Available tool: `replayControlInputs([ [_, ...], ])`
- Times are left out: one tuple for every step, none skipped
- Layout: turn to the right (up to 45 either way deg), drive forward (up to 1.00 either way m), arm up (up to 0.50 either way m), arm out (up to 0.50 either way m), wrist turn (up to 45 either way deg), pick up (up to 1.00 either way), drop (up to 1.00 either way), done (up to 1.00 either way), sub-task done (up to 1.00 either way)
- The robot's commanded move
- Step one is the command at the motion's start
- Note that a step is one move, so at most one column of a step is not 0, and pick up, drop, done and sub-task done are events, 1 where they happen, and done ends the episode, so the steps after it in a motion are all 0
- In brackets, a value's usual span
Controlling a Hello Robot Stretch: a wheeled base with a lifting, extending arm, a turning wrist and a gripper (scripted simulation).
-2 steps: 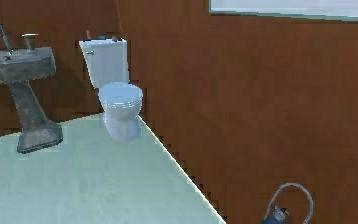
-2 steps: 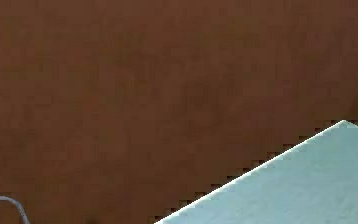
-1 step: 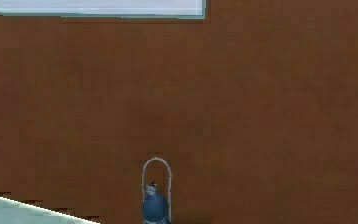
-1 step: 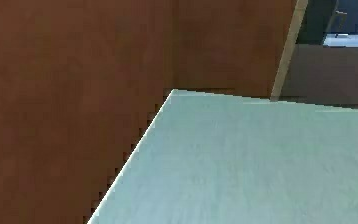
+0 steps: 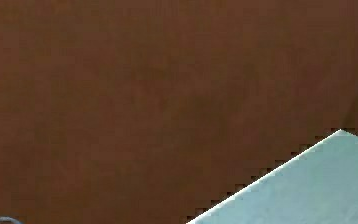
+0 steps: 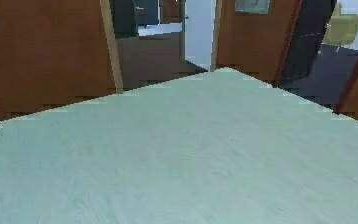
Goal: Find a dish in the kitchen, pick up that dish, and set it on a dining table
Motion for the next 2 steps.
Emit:
replayControlInputs([
  [45.0,0.0,0.0,0.0,0.0,0.0,0.0,0.0,0.0],
  [39.0,0.0,0.0,0.0,0.0,0.0,0.0,0.0,0.0],
])
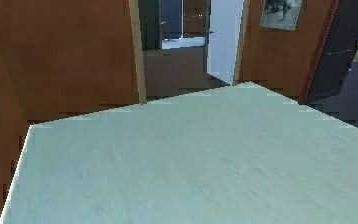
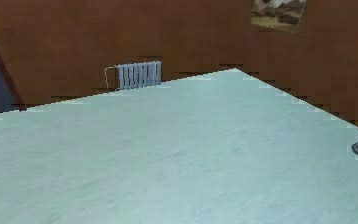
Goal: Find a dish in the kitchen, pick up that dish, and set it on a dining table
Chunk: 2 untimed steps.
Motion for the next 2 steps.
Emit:
replayControlInputs([
  [0.0,1.0,0.0,0.0,0.0,0.0,0.0,0.0,0.0],
  [0.0,1.0,0.0,0.0,0.0,0.0,0.0,0.0,0.0],
])
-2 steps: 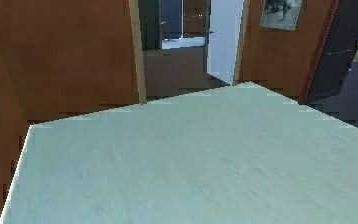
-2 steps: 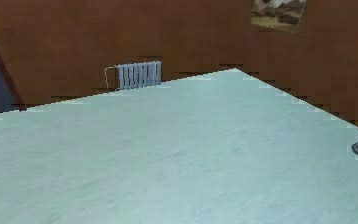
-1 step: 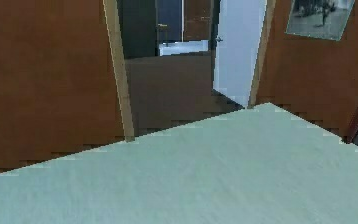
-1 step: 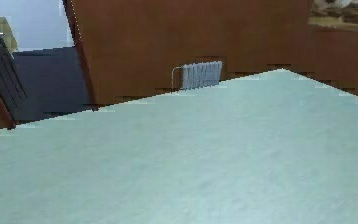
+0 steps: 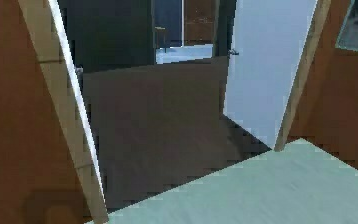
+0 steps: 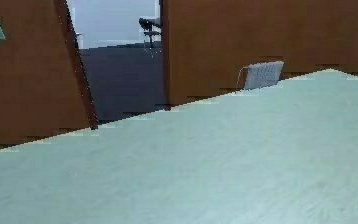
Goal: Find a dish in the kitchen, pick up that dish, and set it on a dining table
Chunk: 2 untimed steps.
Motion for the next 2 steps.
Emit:
replayControlInputs([
  [0.0,1.0,0.0,0.0,0.0,0.0,0.0,0.0,0.0],
  [0.0,1.0,0.0,0.0,0.0,0.0,0.0,0.0,0.0],
])
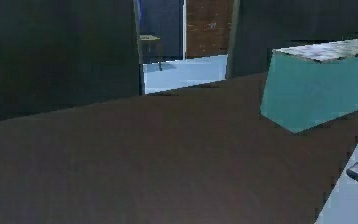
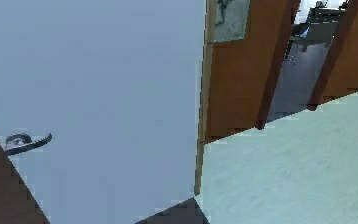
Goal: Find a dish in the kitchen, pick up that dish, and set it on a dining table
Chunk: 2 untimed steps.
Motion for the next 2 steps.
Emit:
replayControlInputs([
  [6.0,0.0,0.0,0.0,0.0,0.0,0.0,0.0,0.0],
  [0.0,0.5,0.0,0.0,0.0,0.0,0.0,0.0,0.0],
])
